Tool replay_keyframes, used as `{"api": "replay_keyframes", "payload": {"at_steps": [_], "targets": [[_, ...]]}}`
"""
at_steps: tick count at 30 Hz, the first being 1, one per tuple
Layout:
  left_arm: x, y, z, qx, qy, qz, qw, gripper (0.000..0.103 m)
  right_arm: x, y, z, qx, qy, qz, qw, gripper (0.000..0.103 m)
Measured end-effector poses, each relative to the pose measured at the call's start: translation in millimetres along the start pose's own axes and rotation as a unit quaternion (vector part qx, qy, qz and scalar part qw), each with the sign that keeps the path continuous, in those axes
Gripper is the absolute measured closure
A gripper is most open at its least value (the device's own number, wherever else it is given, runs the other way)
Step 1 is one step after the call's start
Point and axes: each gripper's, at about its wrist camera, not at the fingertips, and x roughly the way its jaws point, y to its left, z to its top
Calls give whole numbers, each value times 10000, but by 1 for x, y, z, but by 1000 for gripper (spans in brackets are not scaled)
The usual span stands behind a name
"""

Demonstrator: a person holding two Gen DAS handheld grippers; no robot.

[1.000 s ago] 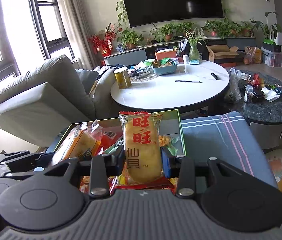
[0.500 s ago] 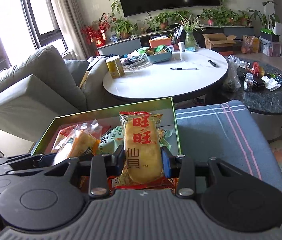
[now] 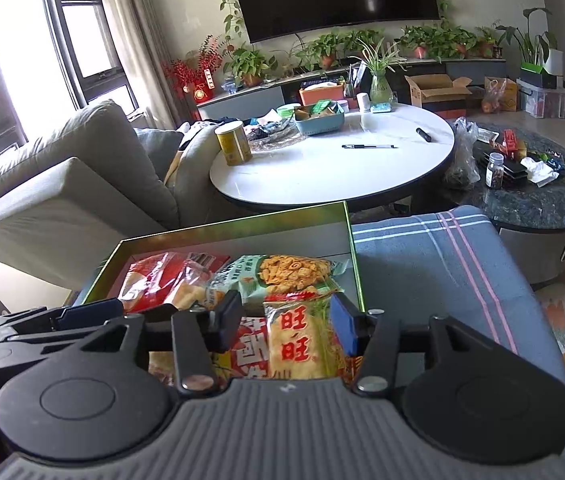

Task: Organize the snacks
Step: 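Carry both bags into the green box and open both tools, then grasp the green-yellow bean snack bag with the left tool while the right tool grasps the dark foil snack bag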

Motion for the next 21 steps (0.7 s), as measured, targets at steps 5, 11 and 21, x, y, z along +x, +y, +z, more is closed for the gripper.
{"api": "replay_keyframes", "payload": {"at_steps": [5, 11, 21], "targets": [[-16, 4, -4, 69, -51, 61, 9999, 42, -9, 6, -4, -125, -45, 42, 9999, 25], [-36, 14, -13, 155, -34, 266, 9995, 41, -17, 11, -14, -216, 24, 89, 9997, 25], [-73, 27, -30, 246, -56, 328, 9991, 41, -34, 27, -33, -440, 155, 229, 9986, 25]]}}
